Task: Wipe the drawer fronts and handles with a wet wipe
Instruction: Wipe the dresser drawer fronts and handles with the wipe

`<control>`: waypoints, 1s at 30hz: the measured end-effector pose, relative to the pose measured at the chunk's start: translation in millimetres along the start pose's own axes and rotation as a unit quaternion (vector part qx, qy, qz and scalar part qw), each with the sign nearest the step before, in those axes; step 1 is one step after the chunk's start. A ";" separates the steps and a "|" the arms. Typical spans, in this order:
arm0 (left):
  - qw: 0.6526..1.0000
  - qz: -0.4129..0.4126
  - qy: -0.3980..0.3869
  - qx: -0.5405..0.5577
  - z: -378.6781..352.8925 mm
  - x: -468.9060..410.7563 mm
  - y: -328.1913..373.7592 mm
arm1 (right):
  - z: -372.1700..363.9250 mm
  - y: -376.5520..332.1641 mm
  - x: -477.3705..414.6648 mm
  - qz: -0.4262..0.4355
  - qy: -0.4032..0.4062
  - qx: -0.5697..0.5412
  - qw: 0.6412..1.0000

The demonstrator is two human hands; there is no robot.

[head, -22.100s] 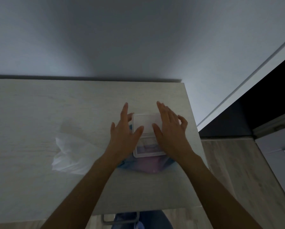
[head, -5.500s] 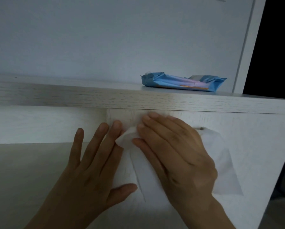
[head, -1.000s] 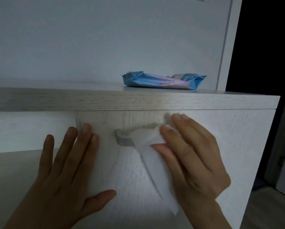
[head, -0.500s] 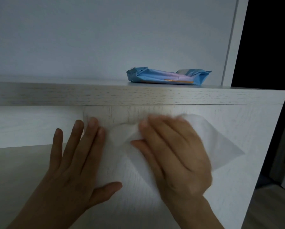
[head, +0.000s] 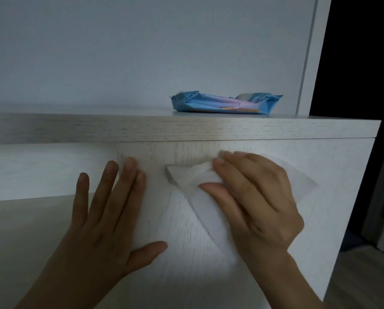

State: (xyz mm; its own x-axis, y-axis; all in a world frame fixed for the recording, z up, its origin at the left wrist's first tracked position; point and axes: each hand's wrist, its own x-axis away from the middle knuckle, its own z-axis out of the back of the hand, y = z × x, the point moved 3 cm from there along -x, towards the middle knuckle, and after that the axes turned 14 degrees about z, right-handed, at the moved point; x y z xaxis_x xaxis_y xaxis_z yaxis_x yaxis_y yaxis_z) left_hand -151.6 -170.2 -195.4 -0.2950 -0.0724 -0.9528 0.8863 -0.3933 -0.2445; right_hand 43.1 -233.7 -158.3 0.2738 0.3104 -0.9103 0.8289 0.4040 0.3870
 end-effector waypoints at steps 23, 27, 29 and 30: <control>1.000 0.008 -0.006 0.021 0.8 -1.3 3.9 | -20.4 -19.8 -21.9 0.067 -0.036 -0.098 0.992; 1.000 0.005 -0.015 0.026 0.9 -2.2 3.0 | -16.8 -17.6 -20.8 0.034 -0.033 -0.081 0.996; 1.000 0.004 -0.019 0.024 1.0 -1.9 2.3 | -7.9 -10.4 -18.2 0.014 -0.034 -0.055 0.998; 1.000 0.005 -0.020 0.021 1.2 -1.3 2.0 | -4.7 -7.7 -17.8 0.006 -0.039 -0.050 0.998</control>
State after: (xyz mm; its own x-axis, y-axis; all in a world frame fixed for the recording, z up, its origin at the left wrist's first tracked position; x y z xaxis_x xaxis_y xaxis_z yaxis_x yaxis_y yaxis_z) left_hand -149.8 -171.9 -194.4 -0.3019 -0.1125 -0.9467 0.8735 -0.4304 -0.2274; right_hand 29.5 -238.3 -144.4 0.3236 0.2487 -0.9129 0.7742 0.4851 0.4065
